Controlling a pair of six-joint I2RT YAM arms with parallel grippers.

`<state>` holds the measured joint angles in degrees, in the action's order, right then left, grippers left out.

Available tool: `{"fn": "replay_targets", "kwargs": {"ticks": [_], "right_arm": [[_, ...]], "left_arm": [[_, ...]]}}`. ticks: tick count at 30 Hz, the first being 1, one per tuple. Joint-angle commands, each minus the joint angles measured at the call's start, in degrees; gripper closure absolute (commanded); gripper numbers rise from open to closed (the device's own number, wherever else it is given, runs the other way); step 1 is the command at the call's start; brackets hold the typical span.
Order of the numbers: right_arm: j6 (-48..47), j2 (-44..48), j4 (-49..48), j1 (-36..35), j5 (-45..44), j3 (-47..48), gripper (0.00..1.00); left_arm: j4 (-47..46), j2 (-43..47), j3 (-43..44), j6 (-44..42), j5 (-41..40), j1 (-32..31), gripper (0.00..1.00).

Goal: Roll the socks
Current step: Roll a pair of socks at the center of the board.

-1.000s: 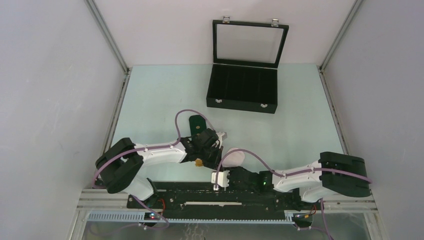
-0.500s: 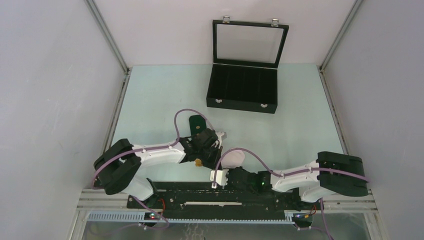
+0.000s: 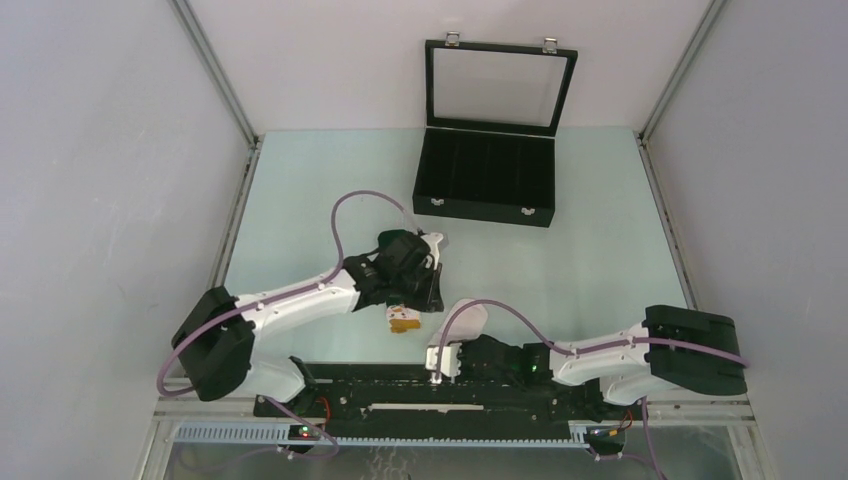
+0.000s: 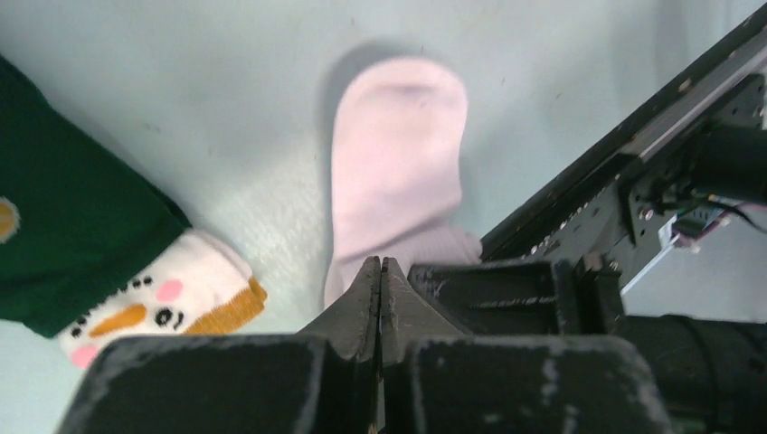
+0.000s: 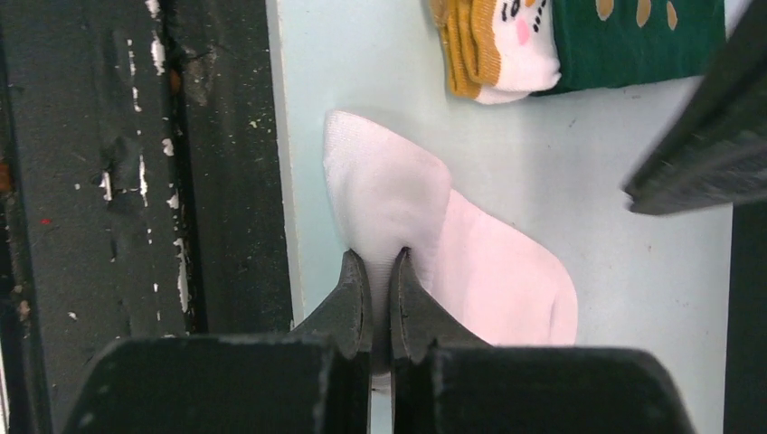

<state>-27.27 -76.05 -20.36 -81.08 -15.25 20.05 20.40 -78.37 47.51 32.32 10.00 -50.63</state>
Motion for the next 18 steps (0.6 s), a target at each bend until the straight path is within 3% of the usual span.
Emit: {"fn": "replay_targets", "kwargs": {"ticks": [1, 7, 18], "right_arm": [[-2.68, 0.99, -0.44, -0.63, 5.98, -1.34, 1.00], [-4.66, 0.58, -1.21, -0.05, 8.72, -1.33, 1.00], [-3.45, 0.22, -0.83, 0.28, 10.30, -0.81, 1.00]], "left_arm": [[-2.59, -3.47, 6.04, -2.99, 0.65, 0.88, 1.00], [-5.16, -11.36, 9.68, -2.93, 3.90, 0.89, 1.00], [-9.19, -18.08, 7.47, -1.88, 4.52, 0.89, 1.00]]}}
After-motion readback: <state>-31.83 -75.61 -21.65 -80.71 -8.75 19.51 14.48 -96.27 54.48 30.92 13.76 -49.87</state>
